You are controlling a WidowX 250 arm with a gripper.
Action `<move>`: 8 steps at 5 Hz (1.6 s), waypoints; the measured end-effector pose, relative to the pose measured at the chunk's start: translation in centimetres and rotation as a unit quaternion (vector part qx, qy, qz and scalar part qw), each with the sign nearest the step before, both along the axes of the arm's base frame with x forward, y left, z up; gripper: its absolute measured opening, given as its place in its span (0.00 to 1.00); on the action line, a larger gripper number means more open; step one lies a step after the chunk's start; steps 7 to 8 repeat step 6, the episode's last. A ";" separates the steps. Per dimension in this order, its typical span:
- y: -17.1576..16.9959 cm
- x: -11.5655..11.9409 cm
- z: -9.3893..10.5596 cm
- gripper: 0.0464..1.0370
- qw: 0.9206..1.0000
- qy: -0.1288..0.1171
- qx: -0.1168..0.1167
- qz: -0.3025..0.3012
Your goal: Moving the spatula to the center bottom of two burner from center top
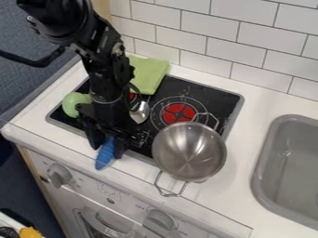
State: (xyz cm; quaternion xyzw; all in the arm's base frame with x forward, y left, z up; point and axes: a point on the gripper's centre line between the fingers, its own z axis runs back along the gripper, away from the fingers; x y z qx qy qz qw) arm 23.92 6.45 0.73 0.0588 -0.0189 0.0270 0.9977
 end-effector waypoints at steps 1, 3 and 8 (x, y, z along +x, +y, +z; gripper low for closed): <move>-0.4 -0.2 0.1 0.95 1.000 -0.001 0.004 -0.004; -1.4 -0.5 2.7 0.96 0.999 -0.036 -0.013 -0.027; -2.1 -0.5 4.2 0.96 0.997 -0.025 -0.045 -0.063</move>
